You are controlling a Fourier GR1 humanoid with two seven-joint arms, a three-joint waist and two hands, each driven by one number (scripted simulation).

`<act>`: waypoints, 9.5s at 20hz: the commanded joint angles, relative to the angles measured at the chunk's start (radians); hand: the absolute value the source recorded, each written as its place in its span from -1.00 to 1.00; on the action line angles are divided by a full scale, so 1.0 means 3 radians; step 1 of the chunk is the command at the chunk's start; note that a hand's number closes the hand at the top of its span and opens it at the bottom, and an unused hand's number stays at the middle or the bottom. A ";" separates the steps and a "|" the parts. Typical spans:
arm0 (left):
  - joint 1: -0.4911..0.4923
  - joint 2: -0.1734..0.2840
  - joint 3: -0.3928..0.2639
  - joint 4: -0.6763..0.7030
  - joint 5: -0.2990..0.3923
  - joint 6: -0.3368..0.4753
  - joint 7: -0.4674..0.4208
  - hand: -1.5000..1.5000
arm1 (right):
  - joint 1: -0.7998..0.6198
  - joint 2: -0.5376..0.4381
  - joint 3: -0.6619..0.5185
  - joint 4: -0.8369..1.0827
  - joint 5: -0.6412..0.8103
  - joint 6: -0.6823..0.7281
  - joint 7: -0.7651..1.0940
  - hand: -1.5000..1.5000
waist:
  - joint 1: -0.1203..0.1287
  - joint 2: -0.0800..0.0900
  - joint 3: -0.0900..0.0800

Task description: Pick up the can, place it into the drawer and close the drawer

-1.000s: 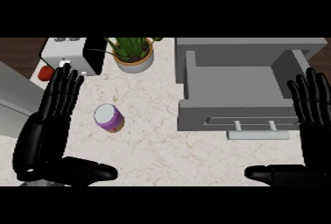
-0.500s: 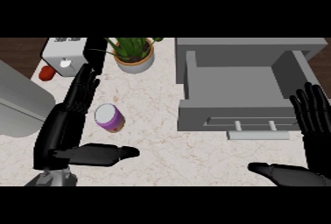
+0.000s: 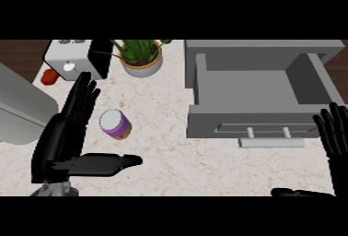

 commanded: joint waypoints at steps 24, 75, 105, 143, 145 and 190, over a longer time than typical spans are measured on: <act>-0.0089 0.0009 0.0437 0.1488 0.0177 0.0016 -0.1182 -1.00 | 0.0232 0.0088 -0.0389 0.0216 -0.0095 0.0420 -0.0442 -1.00 | -0.0002 0.0003 -0.0001; -0.0643 0.0255 0.0910 0.4004 0.0409 -0.0159 -0.2823 -1.00 | 0.0023 0.0200 -0.0417 0.0076 0.0030 0.0421 -0.0172 -1.00 | 0.0001 0.0002 -0.0001; -0.1564 0.0120 0.1005 0.4944 0.0605 -0.0411 -0.3167 1.00 | 0.0252 0.0278 -0.0545 -0.0021 -0.0098 0.0580 -0.0292 -1.00 | -0.0022 0.0007 -0.0002; -0.2085 -0.0059 -0.0316 0.1992 0.0321 0.0911 -0.0452 1.00 | 0.0273 0.0205 -0.0661 -0.0344 -0.0331 0.0507 -0.0060 -1.00 | -0.0028 0.0000 0.0001; -0.2414 -0.0059 -0.0084 0.2335 0.0374 0.0770 -0.0536 1.00 | 0.0426 0.0227 -0.0629 -0.0581 -0.0360 0.0551 0.0047 -1.00 | -0.0045 0.0003 0.0000; -0.4578 -0.0060 -0.1276 0.5210 0.1911 0.1807 -0.1184 1.00 | -0.0146 0.0250 -0.0494 -0.0188 -0.0114 0.0446 0.0031 -1.00 | -0.0347 0.0082 0.0009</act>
